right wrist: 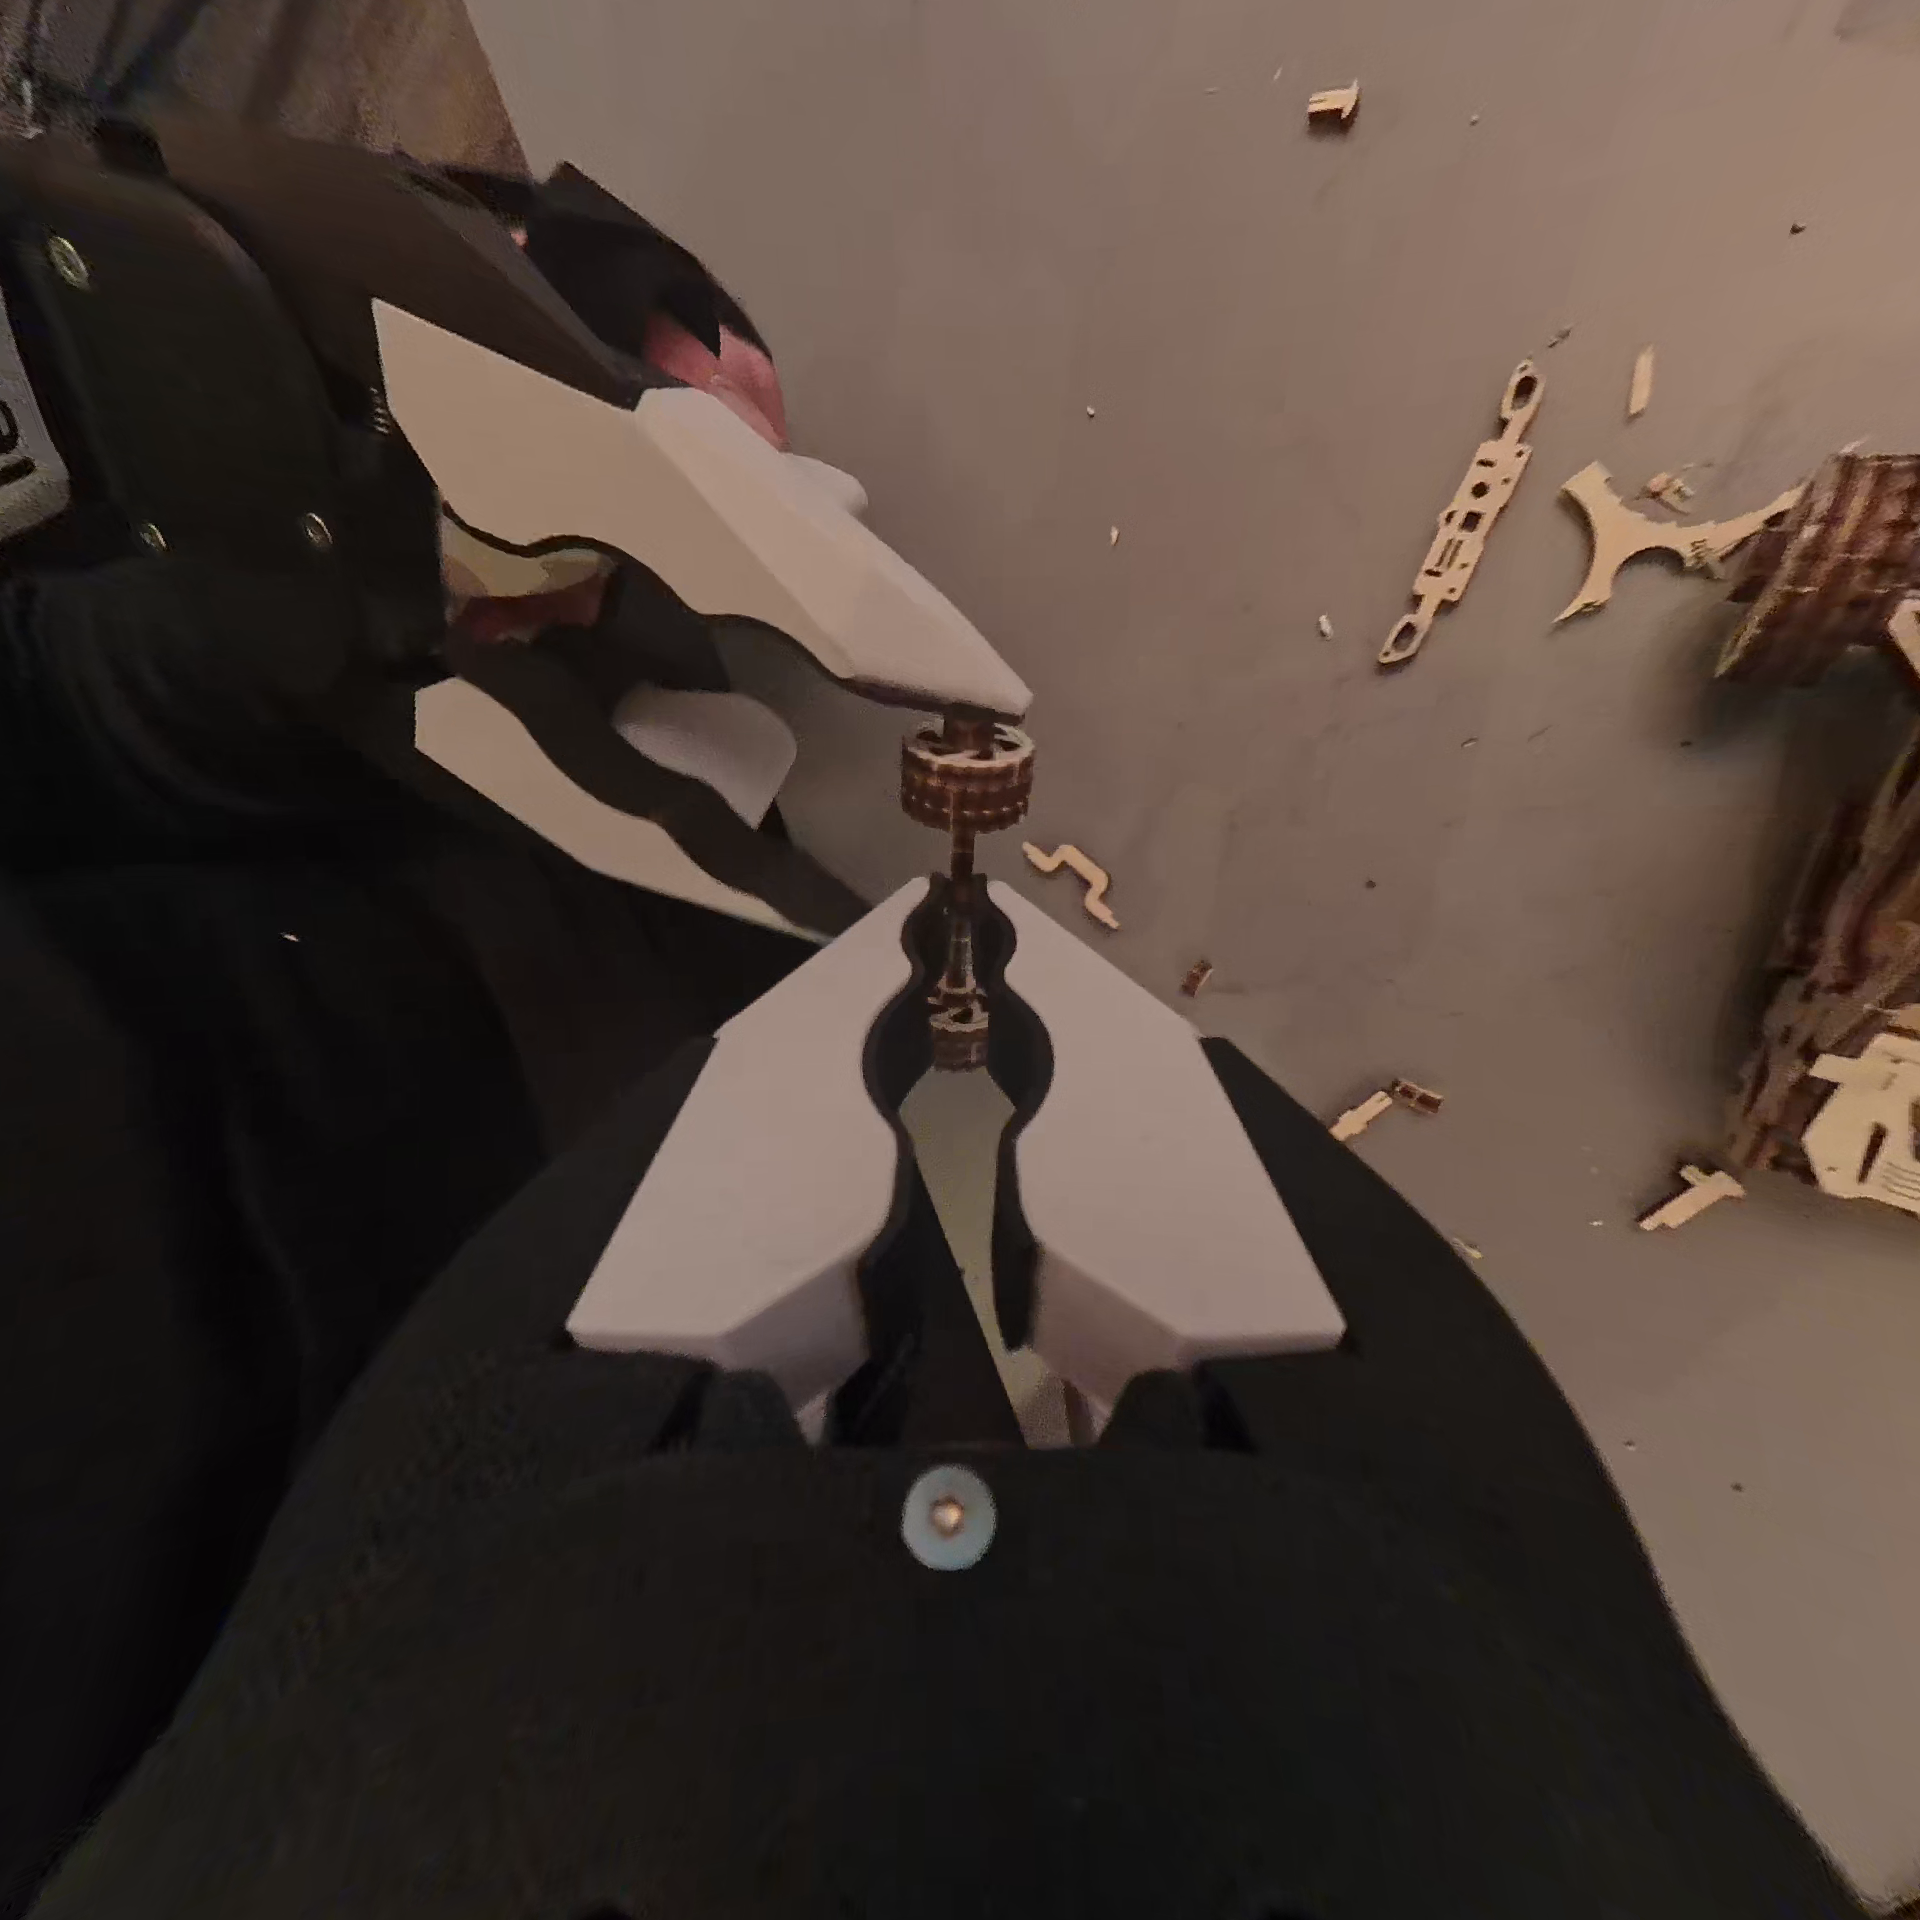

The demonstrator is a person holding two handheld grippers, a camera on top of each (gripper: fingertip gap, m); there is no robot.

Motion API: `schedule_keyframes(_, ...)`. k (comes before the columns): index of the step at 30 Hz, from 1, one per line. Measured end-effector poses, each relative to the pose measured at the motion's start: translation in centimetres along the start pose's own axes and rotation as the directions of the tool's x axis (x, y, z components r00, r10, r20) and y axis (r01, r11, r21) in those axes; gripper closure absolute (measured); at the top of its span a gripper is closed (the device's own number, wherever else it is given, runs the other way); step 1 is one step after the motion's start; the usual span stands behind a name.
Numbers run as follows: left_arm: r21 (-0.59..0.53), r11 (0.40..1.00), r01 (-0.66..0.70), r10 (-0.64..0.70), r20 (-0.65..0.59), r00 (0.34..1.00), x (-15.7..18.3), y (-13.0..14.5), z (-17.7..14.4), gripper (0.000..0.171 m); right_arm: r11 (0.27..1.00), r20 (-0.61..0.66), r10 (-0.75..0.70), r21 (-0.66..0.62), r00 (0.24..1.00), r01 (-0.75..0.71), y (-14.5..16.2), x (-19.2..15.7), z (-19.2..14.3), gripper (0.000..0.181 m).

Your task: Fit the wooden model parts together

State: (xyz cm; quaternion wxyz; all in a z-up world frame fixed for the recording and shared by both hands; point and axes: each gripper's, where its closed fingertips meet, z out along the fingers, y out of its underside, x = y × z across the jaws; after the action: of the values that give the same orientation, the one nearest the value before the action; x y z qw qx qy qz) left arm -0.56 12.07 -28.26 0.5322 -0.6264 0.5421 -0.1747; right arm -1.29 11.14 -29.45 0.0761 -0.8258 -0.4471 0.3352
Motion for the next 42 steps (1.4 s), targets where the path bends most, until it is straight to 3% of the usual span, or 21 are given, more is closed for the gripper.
schedule_keyframes(3,-0.024,0.999,0.032,-0.033,-0.005,0.999,0.1,0.7,0.5,0.101,1.0,0.006,0.01,-0.017,1.0,-0.01,0.4,0.6,-0.3,0.181)
schedule_keyframes(7,0.019,0.993,0.115,-0.116,0.047,0.992,-2.0,0.8,-0.9,0.102,0.998,-0.048,0.05,-0.029,0.998,-0.052,2.3,2.8,-1.9,0.181)
schedule_keyframes(11,-0.026,0.981,0.193,-0.19,0.079,0.979,-3.2,2.9,-1.3,0.104,0.989,-0.163,0.117,-0.069,0.98,-0.129,5.2,6.4,-3.9,0.181)
schedule_keyframes(17,-0.096,0.971,0.218,-0.207,0.11,0.972,-3.3,4.6,-1.0,0.107,0.973,-0.227,0.119,-0.166,0.967,-0.158,7.3,9.1,-3.3,0.179)
schedule_keyframes(20,-0.121,0.968,0.218,-0.203,0.125,0.971,-3.3,5.0,-1.0,0.106,0.969,-0.248,0.113,-0.187,0.962,-0.162,7.6,9.7,-3.0,0.168)
schedule_keyframes(29,-0.11,0.959,0.261,-0.243,0.159,0.957,-3.9,5.1,-1.5,0.107,0.985,-0.272,0.174,0.043,0.946,-0.169,6.8,8.9,-7.5,0.162)
schedule_keyframes(37,-0.086,0.945,0.315,-0.293,0.201,0.935,-4.5,5.2,-2.3,0.109,0.955,-0.259,0.247,0.228,0.934,-0.19,8.0,5.8,-8.7,0.159)
schedule_keyframes(42,-0.078,0.945,0.317,-0.295,0.207,0.933,-4.6,5.2,-2.4,0.138,0.881,-0.343,0.321,0.449,0.883,-0.146,10.7,2.2,-13.2,0.166)
